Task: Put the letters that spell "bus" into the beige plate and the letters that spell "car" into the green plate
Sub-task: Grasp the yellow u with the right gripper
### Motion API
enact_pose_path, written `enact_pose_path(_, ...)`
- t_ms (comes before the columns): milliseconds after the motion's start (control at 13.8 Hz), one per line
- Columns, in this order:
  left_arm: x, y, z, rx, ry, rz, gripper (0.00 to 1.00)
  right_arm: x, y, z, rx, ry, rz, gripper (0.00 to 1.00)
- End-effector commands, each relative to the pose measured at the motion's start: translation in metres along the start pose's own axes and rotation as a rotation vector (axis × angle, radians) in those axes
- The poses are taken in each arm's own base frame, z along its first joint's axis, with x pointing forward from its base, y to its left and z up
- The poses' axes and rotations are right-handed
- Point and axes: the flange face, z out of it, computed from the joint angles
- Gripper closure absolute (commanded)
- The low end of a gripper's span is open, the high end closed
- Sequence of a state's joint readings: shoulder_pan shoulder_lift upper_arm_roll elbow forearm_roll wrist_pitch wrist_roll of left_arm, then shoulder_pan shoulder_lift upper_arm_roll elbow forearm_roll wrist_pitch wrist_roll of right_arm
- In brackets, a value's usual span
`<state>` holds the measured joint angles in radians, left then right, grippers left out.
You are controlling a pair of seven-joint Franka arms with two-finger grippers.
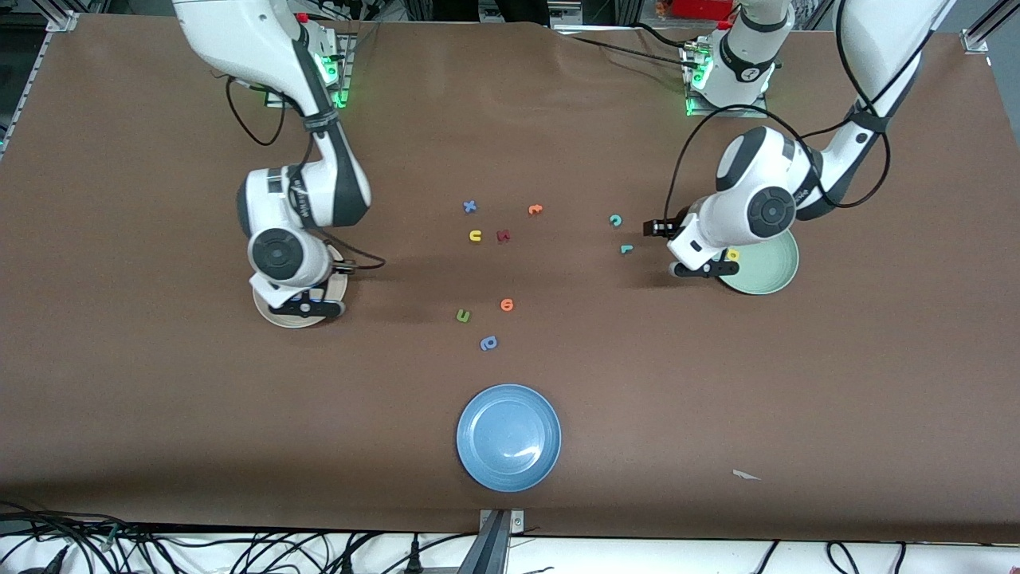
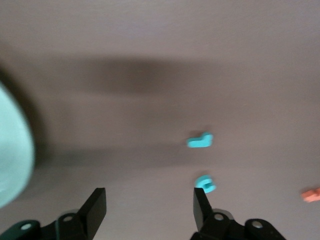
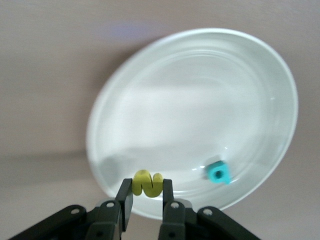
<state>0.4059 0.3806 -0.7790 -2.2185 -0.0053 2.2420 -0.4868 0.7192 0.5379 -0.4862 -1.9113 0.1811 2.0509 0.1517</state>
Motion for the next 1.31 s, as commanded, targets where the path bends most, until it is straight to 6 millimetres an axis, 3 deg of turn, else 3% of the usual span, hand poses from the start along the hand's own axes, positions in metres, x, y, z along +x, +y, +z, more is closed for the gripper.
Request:
enact_pose_path(0, -0.012, 0.024, 0.01, -0.018, 0.018, -0.061, 0.22, 0.001, 0.041, 0.012, 0.094, -0.026, -0.018, 0.45)
enact_pose_path(73, -0.017, 0.033, 0.017, -0.02, 0.02, -0.063, 0.22, 0.005, 0.054, 0.015, 0.103, -0.031, 0.004, 0.29)
enact_pose_path(145, -0.023, 0.042, 0.025, -0.019, 0.018, -0.074, 0.22, 0.004, 0.051, 0.015, 0.103, -0.037, 0.005, 0.17)
enact_pose_path(218, -0.023, 0.047, 0.031, -0.034, 0.021, -0.104, 0.22, 0.003, 0.045, 0.01, 0.105, -0.036, 0.012, 0.11)
enact_pose_path(363, -0.029, 0.059, 0.047, -0.046, 0.024, -0.132, 0.22, -0.003, 0.027, 0.004, 0.112, -0.047, 0.042, 0.09)
enact_pose_path(581, -0.035, 0.061, 0.061, -0.045, 0.016, -0.154, 0.22, -0.024, -0.048, -0.02, 0.139, -0.049, 0.266, 0.14)
enact_pose_path(727, -0.041, 0.063, 0.072, -0.048, 0.014, -0.154, 0.24, -0.038, -0.088, -0.026, 0.154, -0.053, 0.397, 0.19)
enact_pose_path(945, -0.046, 0.061, 0.084, -0.02, 0.015, -0.158, 0.25, -0.071, -0.169, -0.035, 0.216, -0.014, 0.594, 0.23)
enact_pose_path(1018, -0.046, 0.06, 0.09, -0.004, 0.015, -0.166, 0.26, -0.084, -0.194, -0.034, 0.237, 0.002, 0.688, 0.23)
enact_pose_path(1163, -0.047, 0.06, 0.098, 0.037, 0.039, -0.174, 0.26, -0.101, -0.223, -0.029, 0.266, 0.022, 0.82, 0.24)
enact_pose_path(1236, -0.048, 0.06, 0.102, 0.048, 0.042, -0.178, 0.26, -0.12, -0.248, -0.024, 0.275, 0.037, 0.843, 0.25)
